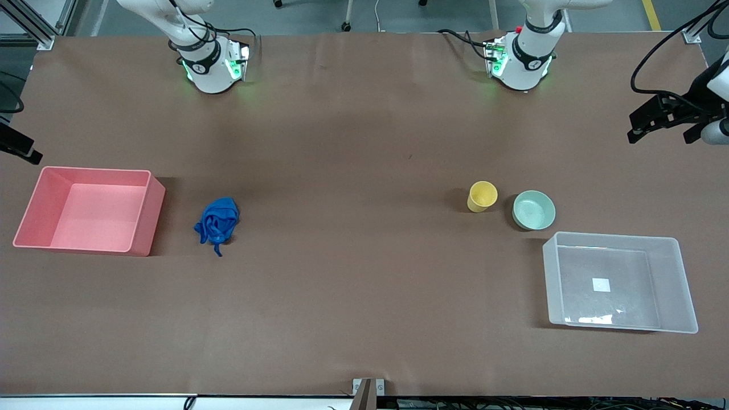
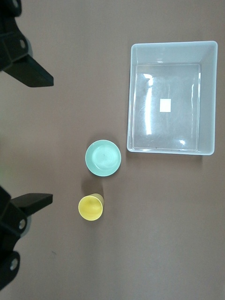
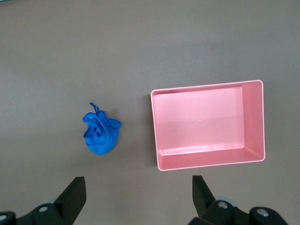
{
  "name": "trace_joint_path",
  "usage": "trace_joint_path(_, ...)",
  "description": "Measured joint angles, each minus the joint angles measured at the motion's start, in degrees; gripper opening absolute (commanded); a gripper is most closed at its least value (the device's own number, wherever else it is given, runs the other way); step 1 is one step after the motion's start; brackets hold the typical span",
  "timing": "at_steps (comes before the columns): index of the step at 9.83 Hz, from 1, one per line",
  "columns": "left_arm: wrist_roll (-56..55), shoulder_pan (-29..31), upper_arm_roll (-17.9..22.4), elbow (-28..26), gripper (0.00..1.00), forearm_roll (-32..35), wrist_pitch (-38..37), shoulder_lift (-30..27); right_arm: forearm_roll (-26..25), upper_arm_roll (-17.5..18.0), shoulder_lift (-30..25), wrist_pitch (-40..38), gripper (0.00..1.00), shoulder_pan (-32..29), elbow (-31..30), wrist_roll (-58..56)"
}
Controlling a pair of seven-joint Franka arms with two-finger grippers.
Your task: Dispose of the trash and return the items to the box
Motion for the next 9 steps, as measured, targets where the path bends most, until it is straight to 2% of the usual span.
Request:
trace_joint_path(7, 0.0, 0.0, 0.0, -0.4, 1.0, 0.0, -0.3, 0.0, 0.0, 0.0, 0.0, -0.3, 1.0, 0.0, 0.0, 0.0)
trace_joint_path(9, 0.1, 0.0, 0.3, -3.6, 1.0, 0.0, 2.5, 0.1, 0.0, 0.0, 0.0, -1.2, 1.0, 0.0, 0.0, 0.0)
